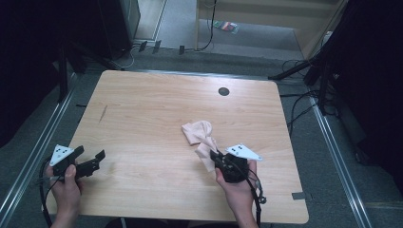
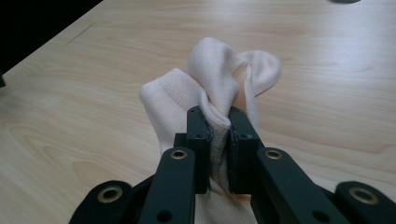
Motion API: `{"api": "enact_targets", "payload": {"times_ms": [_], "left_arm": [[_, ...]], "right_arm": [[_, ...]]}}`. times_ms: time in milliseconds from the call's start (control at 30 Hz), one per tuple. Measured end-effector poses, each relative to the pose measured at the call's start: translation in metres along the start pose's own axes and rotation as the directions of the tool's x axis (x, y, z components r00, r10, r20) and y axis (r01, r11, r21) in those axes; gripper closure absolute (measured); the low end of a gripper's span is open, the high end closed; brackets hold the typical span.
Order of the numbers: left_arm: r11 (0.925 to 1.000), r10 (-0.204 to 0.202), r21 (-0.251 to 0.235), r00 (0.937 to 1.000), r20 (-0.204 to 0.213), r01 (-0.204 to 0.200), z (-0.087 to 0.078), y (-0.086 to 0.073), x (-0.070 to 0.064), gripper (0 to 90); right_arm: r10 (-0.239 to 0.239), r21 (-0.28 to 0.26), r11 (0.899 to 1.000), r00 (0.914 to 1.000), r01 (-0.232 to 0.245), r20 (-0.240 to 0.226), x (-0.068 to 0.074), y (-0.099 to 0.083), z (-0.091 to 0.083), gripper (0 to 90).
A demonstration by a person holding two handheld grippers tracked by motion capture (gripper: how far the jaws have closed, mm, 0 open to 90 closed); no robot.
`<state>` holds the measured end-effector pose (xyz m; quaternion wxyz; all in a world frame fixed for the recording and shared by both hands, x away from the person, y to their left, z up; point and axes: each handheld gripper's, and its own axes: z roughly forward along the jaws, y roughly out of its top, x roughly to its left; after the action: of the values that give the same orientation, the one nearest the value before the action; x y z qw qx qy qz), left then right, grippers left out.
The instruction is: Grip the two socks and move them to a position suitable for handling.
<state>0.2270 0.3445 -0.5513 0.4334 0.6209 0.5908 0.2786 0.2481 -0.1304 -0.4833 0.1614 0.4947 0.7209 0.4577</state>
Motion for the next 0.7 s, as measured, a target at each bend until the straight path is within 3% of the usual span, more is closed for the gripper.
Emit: {"api": "enact_targets", "payload": {"times_ms": [367, 567, 600, 700], "left_arm": [[1.0, 0.0, 0.0, 1.0, 0.003, 0.0, 0.0, 0.0, 0.0, 13.3], [0.9999, 0.011, 0.002, 0.9999, -0.004, -0.011, 0.0, 0.0, -0.001, 13.3], [0.9999, 0.011, 0.003, 0.9999, -0.004, -0.011, 0.0, 0.0, -0.001, 13.3], [0.9999, 0.012, -0.001, 0.9999, -0.005, -0.012, 0.0, 0.0, -0.001, 13.3]], "right_arm": [[-0.038, 0.067, 0.997, 0.996, 0.043, -0.082, 0.039, -0.018, 0.025, 82.5], [-0.051, 0.096, 0.994, 0.9965, 0.058, -0.066, 0.049, -0.032, 0.041, 81.7], [-0.046, 0.103, 0.993, 0.9969, 0.052, -0.064, 0.05, -0.034, 0.044, 78.2], [-0.026, 0.094, 0.995, 0.9962, 0.033, -0.083, 0.046, -0.035, 0.047, 52.4]]}}
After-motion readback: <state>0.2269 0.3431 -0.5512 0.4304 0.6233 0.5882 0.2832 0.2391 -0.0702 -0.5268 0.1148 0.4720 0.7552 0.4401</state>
